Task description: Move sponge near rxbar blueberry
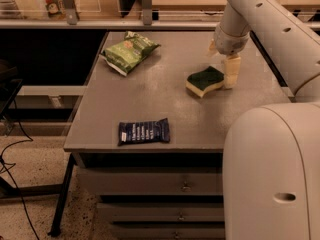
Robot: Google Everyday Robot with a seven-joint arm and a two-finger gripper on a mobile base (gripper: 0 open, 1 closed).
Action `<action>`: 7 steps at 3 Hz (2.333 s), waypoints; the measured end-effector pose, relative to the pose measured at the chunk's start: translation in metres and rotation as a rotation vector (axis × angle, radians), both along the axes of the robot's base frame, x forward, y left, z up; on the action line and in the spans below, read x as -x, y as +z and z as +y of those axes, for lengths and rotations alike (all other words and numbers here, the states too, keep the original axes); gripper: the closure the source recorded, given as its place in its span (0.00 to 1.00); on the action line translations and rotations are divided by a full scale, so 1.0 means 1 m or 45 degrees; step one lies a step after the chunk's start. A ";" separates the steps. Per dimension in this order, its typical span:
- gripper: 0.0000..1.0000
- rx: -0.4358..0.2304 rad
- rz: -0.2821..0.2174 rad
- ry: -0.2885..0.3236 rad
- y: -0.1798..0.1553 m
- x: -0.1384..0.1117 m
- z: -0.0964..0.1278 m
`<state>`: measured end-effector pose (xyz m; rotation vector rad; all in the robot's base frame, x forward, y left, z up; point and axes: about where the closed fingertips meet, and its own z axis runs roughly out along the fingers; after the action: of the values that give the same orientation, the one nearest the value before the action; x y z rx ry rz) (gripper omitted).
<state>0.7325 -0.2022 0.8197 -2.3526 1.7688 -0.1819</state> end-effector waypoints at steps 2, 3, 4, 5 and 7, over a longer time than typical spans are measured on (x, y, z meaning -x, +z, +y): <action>0.29 0.001 0.000 0.004 0.007 0.000 0.002; 0.29 0.006 -0.001 0.004 0.008 0.000 0.003; 0.14 0.033 -0.009 0.022 0.015 0.004 0.016; 0.04 0.054 -0.029 0.059 0.026 0.008 0.034; 0.00 0.091 0.012 0.103 0.025 0.012 0.059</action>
Offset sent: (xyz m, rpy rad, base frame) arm -0.0118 0.0334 0.0226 -0.0451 0.0039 0.0383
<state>0.7207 -0.1434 0.8444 -2.4733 1.6949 -0.2257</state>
